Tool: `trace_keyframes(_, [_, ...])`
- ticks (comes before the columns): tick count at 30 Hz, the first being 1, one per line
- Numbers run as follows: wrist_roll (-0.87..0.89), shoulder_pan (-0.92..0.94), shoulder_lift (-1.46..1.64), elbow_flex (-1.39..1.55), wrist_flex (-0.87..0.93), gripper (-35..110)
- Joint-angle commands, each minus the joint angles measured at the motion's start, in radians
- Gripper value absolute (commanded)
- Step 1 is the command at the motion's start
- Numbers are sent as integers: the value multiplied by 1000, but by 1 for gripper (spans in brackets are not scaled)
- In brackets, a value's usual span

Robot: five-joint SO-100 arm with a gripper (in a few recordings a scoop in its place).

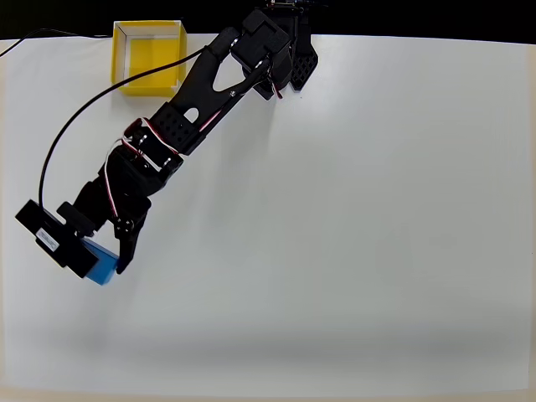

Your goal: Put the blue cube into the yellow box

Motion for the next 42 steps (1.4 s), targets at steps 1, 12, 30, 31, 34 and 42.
trace_keyframes(1, [9, 176, 232, 12, 80, 31])
trace_keyframes(12, [86, 482, 434, 124, 445, 31])
trace_keyframes(30, [146, 822, 620, 419, 574, 30])
trace_keyframes(31, [156, 830, 634, 443, 571, 30])
trace_keyframes(34, [164, 847, 681, 511, 580, 30])
trace_keyframes(42, [183, 879, 844, 706, 565, 31])
